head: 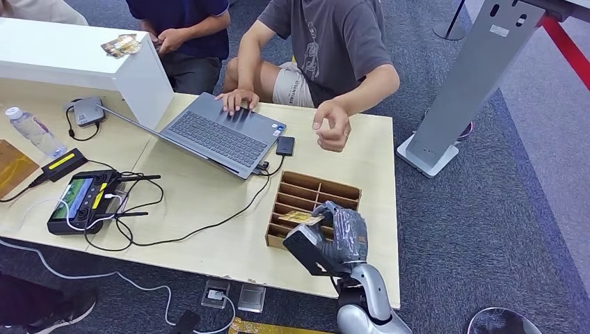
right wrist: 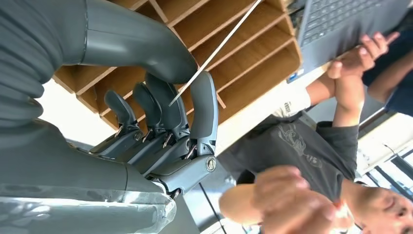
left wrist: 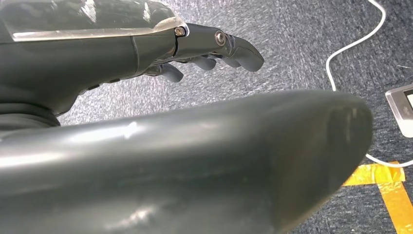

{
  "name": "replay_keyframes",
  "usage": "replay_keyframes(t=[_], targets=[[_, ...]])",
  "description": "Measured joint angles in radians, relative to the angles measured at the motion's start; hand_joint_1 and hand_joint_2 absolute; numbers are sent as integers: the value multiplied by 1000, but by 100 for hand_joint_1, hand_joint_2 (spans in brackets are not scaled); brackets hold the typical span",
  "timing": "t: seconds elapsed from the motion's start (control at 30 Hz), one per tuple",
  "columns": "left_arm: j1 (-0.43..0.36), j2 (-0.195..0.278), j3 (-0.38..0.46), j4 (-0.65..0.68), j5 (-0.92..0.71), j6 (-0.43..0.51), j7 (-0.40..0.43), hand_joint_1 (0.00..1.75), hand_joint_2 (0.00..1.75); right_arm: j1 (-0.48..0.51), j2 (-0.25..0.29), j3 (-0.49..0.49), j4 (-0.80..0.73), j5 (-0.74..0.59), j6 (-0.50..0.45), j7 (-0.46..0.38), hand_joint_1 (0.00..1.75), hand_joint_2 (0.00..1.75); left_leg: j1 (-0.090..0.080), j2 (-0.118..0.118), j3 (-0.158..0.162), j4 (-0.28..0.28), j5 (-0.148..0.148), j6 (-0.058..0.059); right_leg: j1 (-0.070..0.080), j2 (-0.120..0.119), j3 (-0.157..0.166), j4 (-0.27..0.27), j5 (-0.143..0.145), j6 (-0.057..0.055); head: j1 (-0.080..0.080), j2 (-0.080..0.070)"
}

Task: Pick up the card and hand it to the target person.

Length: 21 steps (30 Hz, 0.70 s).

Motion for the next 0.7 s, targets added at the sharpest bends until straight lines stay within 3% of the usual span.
replay_keyframes(t=[0.17,0.37,0.53,0.7], targets=[[0,0,-1,0,2,-1,-2,0,0,-8,-12,-25,-39,-111,-10,-29,147,175,0,0,0,0,0,0,0,0,0,0,0,0,0,0],[0,1,-7,0,0,-3,-2,0,0,-56,-30,-80,-62,-113,-99,-41,143,175,0,0,0,0,0,0,0,0,0,0,0,0,0,0],[0,3,-19,0,-10,-8,-1,0,0,-104,-46,-151,-74,51,-129,12,137,175,0,0,0,1,0,0,0,0,0,0,0,0,0,0],[-1,5,-34,0,-19,-13,0,0,0,-147,-59,-232,-71,204,-130,82,148,175,0,0,0,1,0,0,0,0,0,0,0,0,0,0]])
